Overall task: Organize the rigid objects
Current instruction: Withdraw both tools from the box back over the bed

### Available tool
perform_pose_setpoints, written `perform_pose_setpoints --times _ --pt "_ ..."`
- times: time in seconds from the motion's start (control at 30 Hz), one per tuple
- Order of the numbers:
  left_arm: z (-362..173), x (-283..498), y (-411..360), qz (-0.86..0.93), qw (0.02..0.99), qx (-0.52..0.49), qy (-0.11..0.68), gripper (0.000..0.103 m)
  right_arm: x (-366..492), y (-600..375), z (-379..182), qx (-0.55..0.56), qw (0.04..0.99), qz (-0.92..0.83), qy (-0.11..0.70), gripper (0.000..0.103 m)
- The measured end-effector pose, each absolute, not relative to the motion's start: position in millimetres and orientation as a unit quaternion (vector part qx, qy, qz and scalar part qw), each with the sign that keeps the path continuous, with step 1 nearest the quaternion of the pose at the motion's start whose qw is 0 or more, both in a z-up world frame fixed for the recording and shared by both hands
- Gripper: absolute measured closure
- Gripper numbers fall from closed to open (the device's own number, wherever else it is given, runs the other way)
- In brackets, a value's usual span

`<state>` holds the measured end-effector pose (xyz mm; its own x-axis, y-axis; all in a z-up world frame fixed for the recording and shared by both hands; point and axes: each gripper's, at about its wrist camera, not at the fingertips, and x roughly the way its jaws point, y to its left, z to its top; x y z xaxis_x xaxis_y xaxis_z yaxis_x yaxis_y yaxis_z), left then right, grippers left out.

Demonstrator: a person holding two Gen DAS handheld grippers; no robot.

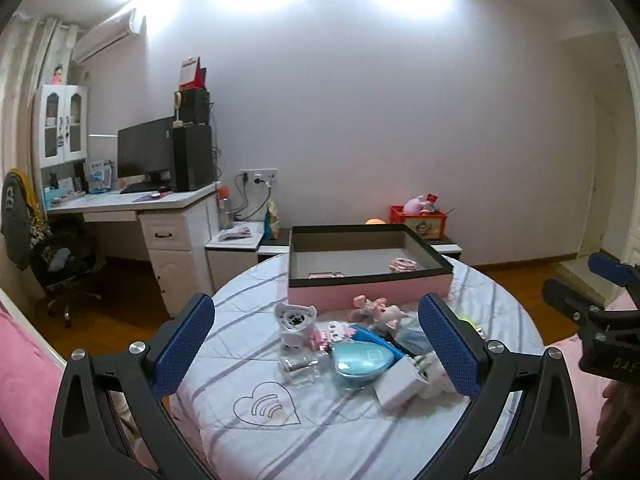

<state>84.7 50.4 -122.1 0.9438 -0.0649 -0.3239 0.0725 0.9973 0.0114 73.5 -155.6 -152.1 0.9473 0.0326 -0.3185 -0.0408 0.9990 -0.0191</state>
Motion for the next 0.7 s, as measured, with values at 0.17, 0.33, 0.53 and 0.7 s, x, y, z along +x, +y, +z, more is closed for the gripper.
perform_pose_setpoints --times 0.17,0.33,0.53,0.7 --pt "-127 84 47 -0.033 0.985 0.029 0.167 0.0 62 -153 -163 -0.013 0.986 0.016 0.167 0.0" --pt "-141 87 43 -0.048 0.979 0.034 0.194 0.0 67 -147 -185 -0.018 0.98 0.013 0.196 0.0" --pt "-160 98 39 -0.05 0.972 0.049 0.222 0.0 87 -135 -216 -0.02 0.969 0.021 0.244 0.0" --pt "-178 108 41 -0.049 0.964 0.057 0.253 0.0 116 -125 -247 -0.015 0.955 0.034 0.296 0.0"
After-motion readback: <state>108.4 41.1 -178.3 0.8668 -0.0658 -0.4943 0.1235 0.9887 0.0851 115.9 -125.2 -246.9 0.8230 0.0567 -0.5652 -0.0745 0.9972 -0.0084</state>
